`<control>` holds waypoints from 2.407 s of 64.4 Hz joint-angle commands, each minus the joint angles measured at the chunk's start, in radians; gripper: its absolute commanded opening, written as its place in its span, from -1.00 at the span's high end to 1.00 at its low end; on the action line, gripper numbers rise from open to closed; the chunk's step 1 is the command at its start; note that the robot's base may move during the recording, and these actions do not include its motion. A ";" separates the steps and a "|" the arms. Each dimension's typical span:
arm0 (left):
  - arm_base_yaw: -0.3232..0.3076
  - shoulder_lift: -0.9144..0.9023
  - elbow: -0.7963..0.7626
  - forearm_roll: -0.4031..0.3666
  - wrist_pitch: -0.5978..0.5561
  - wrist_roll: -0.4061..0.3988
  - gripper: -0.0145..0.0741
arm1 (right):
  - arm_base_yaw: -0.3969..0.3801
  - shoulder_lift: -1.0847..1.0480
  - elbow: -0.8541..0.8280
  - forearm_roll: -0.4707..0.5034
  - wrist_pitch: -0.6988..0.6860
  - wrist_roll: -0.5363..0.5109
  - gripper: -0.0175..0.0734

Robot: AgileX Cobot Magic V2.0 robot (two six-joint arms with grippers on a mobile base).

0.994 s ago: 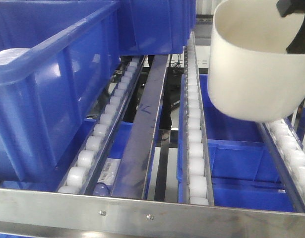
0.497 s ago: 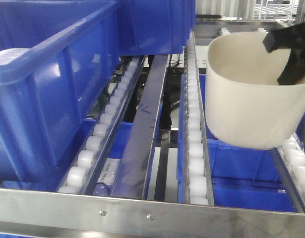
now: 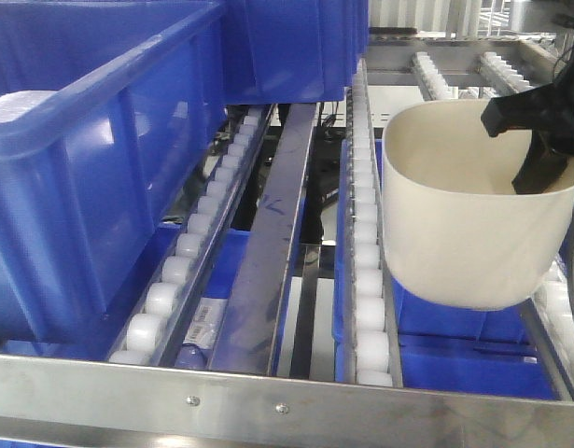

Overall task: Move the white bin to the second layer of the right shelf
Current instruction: 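Lower the held white bin onto the roller tracks with the right gripper, then set the bin down and open the right gripper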

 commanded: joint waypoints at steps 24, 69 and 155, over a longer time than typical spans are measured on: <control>0.000 -0.014 0.037 -0.006 -0.085 -0.003 0.48 | -0.026 -0.028 -0.037 -0.003 -0.064 -0.003 0.51; 0.000 -0.014 0.037 -0.006 -0.085 -0.003 0.48 | -0.040 -0.012 -0.037 -0.003 -0.068 -0.003 0.51; 0.000 -0.014 0.037 -0.006 -0.085 -0.003 0.48 | -0.038 -0.012 -0.038 0.065 -0.080 -0.003 -0.40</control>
